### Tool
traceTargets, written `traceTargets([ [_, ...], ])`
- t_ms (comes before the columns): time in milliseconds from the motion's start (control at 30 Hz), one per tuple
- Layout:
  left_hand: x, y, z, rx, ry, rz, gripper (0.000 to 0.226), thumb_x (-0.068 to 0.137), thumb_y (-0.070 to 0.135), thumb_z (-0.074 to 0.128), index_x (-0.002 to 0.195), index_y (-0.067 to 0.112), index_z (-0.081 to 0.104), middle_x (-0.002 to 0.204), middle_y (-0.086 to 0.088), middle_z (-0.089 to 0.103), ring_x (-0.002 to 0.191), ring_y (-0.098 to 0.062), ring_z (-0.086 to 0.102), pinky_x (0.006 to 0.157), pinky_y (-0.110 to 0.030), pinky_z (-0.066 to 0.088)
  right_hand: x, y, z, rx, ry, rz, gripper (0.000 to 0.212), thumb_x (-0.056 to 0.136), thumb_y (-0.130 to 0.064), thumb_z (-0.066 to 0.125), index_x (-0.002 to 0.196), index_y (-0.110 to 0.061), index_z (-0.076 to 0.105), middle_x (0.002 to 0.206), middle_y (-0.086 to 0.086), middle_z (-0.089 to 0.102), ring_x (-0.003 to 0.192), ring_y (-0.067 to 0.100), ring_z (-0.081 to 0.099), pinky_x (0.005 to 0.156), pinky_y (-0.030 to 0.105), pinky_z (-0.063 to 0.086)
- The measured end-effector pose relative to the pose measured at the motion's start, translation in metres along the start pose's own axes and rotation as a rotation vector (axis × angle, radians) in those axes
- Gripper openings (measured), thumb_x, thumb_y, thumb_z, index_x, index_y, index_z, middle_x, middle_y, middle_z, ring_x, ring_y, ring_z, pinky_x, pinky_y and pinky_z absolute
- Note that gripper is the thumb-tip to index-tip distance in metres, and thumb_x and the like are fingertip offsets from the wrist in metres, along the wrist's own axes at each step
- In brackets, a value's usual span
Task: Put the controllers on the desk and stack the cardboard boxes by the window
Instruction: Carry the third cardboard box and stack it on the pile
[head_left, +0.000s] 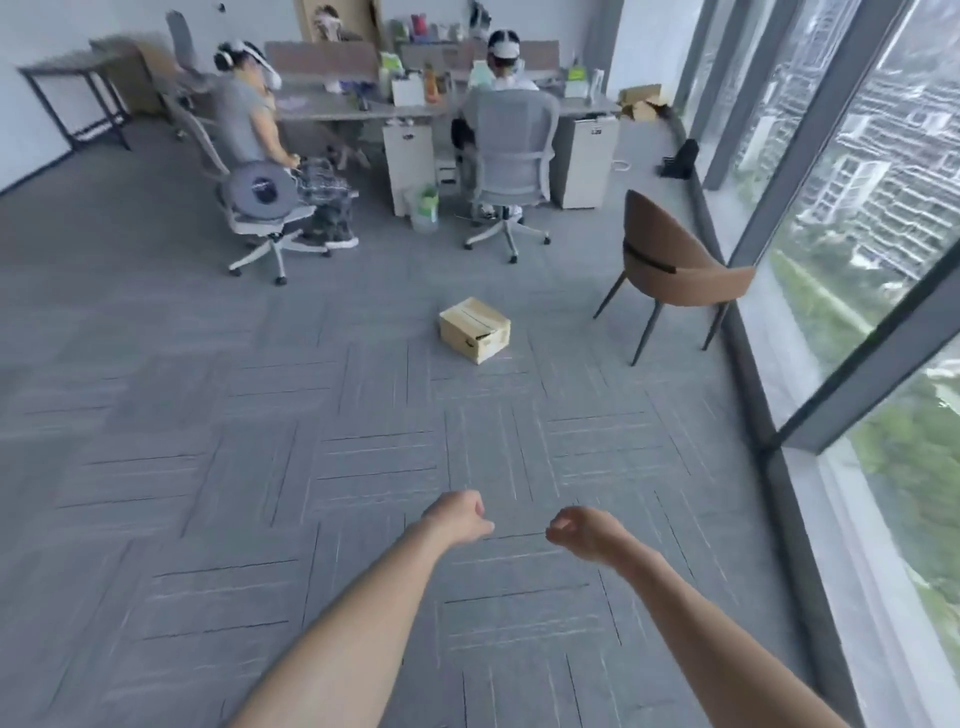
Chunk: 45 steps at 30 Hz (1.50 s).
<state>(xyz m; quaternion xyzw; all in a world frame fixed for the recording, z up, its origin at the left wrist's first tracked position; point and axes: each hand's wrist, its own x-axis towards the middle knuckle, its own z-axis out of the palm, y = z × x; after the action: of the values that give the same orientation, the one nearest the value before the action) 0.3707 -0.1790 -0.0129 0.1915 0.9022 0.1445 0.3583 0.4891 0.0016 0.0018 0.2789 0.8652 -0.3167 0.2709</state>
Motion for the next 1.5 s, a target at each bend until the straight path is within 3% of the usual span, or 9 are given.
traceTargets([
  [67, 0.034, -0.006, -0.026, -0.021, 0.013, -0.02, 0.035, 0.091, 0.039, 0.062, 0.118, 0.017, 0.061, 0.123, -0.005, 0.061, 0.099, -0.021, 0.056, 0.082, -0.029, 0.044, 0.04, -0.024, -0.017, -0.019, -0.022, -0.033, 0.035, 0.097, -0.038, 0.058, 0.124, -0.018, 0.067, 0.127, 0.004, 0.07, 0.118, 0.024, 0.063, 0.099, 0.032, 0.049],
  [200, 0.11, -0.005, -0.072, -0.019, 0.024, -0.044, 0.031, 0.088, 0.039, 0.063, 0.112, 0.019, 0.062, 0.123, -0.004, 0.062, 0.107, -0.022, 0.059, 0.082, -0.03, 0.046, 0.129, -0.058, -0.065, -0.087, -0.069, -0.079, 0.037, 0.097, -0.038, 0.057, 0.124, -0.015, 0.067, 0.125, 0.007, 0.07, 0.117, 0.025, 0.064, 0.098, 0.033, 0.049],
  [400, 0.223, 0.029, -0.148, 0.035, -0.02, -0.093, 0.034, 0.091, 0.037, 0.059, 0.12, 0.019, 0.059, 0.123, -0.002, 0.06, 0.103, -0.02, 0.056, 0.083, -0.031, 0.045, 0.258, -0.086, -0.163, -0.08, -0.054, -0.079, 0.037, 0.097, -0.036, 0.057, 0.122, -0.012, 0.068, 0.123, 0.009, 0.071, 0.116, 0.026, 0.065, 0.096, 0.034, 0.05],
  [500, 0.276, 0.044, -0.19, 0.045, -0.035, -0.114, 0.036, 0.091, 0.036, 0.058, 0.122, 0.017, 0.059, 0.117, -0.003, 0.058, 0.106, -0.022, 0.059, 0.082, -0.031, 0.044, 0.315, -0.104, -0.207, -0.09, -0.058, -0.075, 0.034, 0.097, -0.036, 0.058, 0.116, -0.011, 0.071, 0.117, 0.009, 0.073, 0.111, 0.025, 0.067, 0.083, 0.029, 0.048],
  [633, 0.338, 0.046, -0.245, 0.032, -0.041, -0.128, 0.04, 0.093, 0.035, 0.059, 0.128, 0.018, 0.057, 0.13, -0.004, 0.058, 0.115, -0.023, 0.057, 0.086, -0.031, 0.044, 0.385, -0.139, -0.252, -0.065, -0.045, -0.054, 0.024, 0.096, -0.034, 0.058, 0.102, -0.014, 0.069, 0.1, 0.007, 0.07, 0.095, 0.023, 0.064, 0.075, 0.026, 0.042],
  [833, 0.452, 0.011, -0.332, 0.02, -0.077, -0.14, 0.04, 0.093, 0.037, 0.06, 0.128, 0.018, 0.057, 0.134, -0.005, 0.057, 0.12, -0.023, 0.056, 0.094, -0.033, 0.045, 0.507, -0.214, -0.285, -0.098, -0.102, -0.003, 0.035, 0.098, -0.036, 0.056, 0.12, -0.012, 0.068, 0.118, 0.009, 0.071, 0.107, 0.024, 0.066, 0.088, 0.031, 0.05],
  [1100, 0.628, -0.038, -0.487, 0.04, -0.158, -0.07, 0.043, 0.095, 0.034, 0.059, 0.134, 0.017, 0.054, 0.138, -0.005, 0.054, 0.122, -0.023, 0.053, 0.09, -0.029, 0.042, 0.66, -0.328, -0.325, 0.001, -0.079, 0.124, 0.038, 0.099, -0.036, 0.056, 0.124, -0.01, 0.067, 0.122, 0.01, 0.071, 0.112, 0.025, 0.067, 0.082, 0.028, 0.047],
  [1267, 0.732, -0.037, -0.576, 0.032, -0.143, -0.026, 0.036, 0.095, 0.037, 0.059, 0.125, 0.018, 0.057, 0.129, -0.004, 0.058, 0.101, -0.019, 0.051, 0.082, -0.028, 0.04, 0.729, -0.381, -0.364, 0.096, -0.043, 0.194, 0.034, 0.1, -0.033, 0.057, 0.125, -0.012, 0.066, 0.126, 0.006, 0.069, 0.115, 0.023, 0.065, 0.094, 0.032, 0.051],
  [1500, 0.858, -0.018, -0.655, 0.132, -0.208, 0.042, 0.037, 0.094, 0.038, 0.059, 0.124, 0.018, 0.057, 0.128, -0.003, 0.059, 0.114, -0.023, 0.056, 0.091, -0.032, 0.044, 0.843, -0.416, -0.42, 0.178, -0.041, 0.258, 0.032, 0.098, -0.034, 0.059, 0.123, -0.016, 0.069, 0.126, 0.005, 0.07, 0.113, 0.024, 0.067, 0.093, 0.033, 0.053],
])
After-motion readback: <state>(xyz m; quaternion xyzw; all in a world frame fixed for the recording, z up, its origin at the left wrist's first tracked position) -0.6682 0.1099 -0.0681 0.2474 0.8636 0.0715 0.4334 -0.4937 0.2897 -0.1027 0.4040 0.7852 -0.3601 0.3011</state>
